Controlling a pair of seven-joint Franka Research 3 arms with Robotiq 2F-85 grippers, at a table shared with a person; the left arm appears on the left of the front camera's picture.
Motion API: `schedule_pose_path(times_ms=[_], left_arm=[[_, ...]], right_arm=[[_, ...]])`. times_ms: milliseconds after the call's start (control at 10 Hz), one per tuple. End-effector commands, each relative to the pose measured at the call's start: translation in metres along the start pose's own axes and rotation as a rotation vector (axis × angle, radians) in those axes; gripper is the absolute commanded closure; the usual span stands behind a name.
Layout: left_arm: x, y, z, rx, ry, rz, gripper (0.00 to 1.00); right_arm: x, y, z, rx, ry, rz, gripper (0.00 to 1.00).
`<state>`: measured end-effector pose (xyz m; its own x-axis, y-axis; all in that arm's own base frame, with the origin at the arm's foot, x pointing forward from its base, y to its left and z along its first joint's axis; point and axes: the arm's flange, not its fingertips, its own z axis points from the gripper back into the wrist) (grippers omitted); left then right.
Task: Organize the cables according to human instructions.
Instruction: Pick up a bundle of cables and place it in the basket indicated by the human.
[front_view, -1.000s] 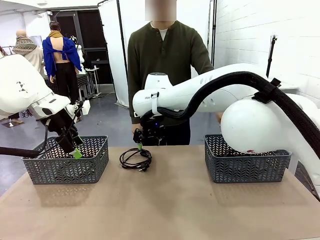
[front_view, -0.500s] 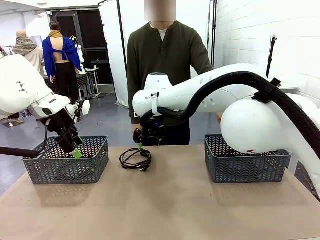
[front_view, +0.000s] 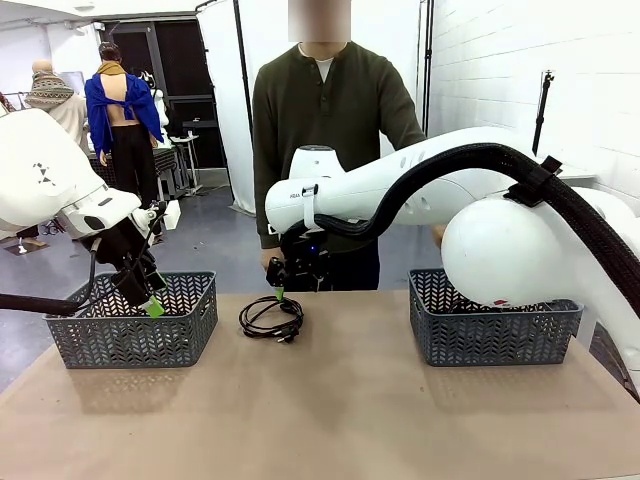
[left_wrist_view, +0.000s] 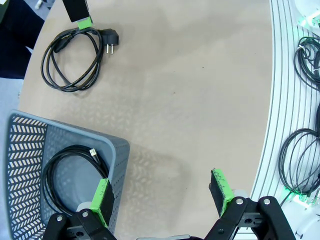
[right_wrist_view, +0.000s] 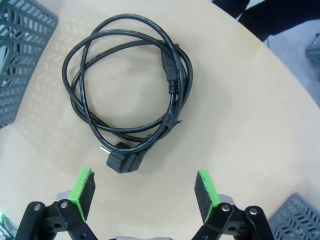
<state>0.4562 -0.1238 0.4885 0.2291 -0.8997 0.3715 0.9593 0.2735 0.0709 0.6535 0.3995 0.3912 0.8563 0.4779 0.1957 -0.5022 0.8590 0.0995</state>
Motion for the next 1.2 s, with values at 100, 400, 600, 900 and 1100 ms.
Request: schedule_pose_path(times_ms=[100,400,600,900,1100], left_arm=[[0.000,0.000,0.001,0.003,0.000,0.002,0.00],[0.000,0.000,0.001,0.003,0.000,0.002,0.00],[0.000,0.000,0.001,0.003,0.000,0.002,0.00],[0.000,0.000,0.001,0.003,0.000,0.002,0.00],[0.000,0.000,0.001,0.003,0.000,0.002,0.00]], right_arm=[[0.002,-0.002,-0.007,-0.043,-0.023,-0.082,0.00],[0.002,-0.002,-0.020,-0.082,-0.024,-0.141,0.00],[0.001,-0.005,-0.029,-0.121,-0.020,-0.187,0.00],[0.002,-0.010,-0.041,-0.164,-0.015,-0.231,0.00],[0.006,-0.013,-0.049,-0.184,-0.017,-0.260,0.00]])
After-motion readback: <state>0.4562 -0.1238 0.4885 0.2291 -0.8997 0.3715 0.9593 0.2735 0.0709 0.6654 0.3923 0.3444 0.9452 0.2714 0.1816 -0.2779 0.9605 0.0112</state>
